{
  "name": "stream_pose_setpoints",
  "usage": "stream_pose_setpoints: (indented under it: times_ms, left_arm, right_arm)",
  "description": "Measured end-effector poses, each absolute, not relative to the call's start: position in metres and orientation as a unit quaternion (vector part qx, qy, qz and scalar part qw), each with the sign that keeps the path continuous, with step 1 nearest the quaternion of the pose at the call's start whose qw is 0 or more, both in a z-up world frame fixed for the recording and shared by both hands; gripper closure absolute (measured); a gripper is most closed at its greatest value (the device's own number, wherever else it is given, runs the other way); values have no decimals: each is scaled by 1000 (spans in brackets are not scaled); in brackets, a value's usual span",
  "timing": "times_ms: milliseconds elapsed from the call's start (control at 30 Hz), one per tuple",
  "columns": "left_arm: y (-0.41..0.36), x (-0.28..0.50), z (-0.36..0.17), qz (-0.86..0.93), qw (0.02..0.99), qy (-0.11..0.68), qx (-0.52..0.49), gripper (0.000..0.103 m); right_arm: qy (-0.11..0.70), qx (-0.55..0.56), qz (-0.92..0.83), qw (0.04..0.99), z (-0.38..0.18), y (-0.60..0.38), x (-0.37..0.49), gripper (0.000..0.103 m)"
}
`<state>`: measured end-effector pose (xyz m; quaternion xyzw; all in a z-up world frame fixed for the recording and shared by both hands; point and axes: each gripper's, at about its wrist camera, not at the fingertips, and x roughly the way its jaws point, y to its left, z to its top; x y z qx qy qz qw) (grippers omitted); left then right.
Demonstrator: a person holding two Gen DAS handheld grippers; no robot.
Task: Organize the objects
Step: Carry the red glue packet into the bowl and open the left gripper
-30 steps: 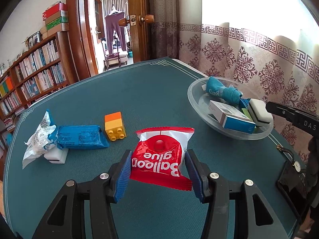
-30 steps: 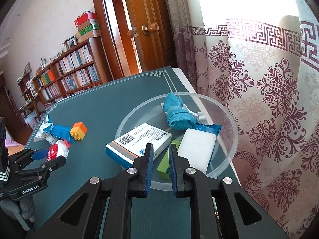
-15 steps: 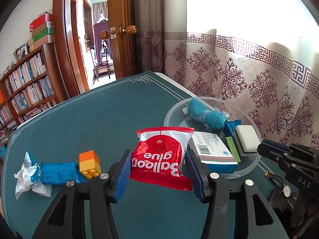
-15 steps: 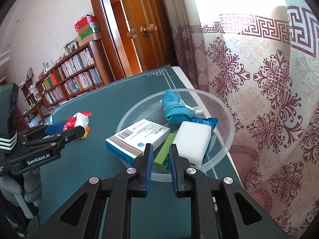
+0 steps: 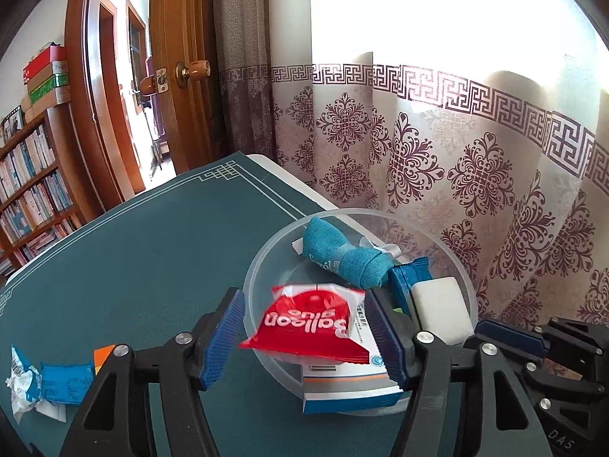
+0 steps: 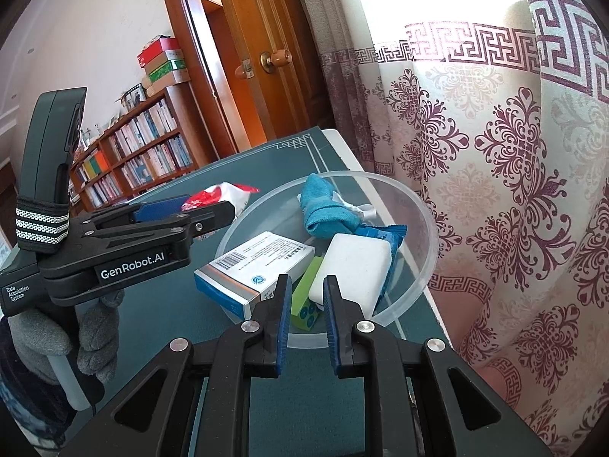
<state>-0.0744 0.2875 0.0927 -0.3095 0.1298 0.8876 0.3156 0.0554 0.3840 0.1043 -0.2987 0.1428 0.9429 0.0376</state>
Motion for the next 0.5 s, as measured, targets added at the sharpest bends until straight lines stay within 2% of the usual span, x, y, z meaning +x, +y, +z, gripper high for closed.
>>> stream_pose_setpoints:
  times_ms: [267, 500]
  left_arm:
    - [272, -75, 85, 891, 298, 121, -321, 22]
    - [258, -70, 85, 895, 286, 113, -323, 15]
  right_arm:
    - [143, -301, 942, 37, 103, 383, 55, 85]
    - [140, -302, 943, 33, 104, 374, 57, 85]
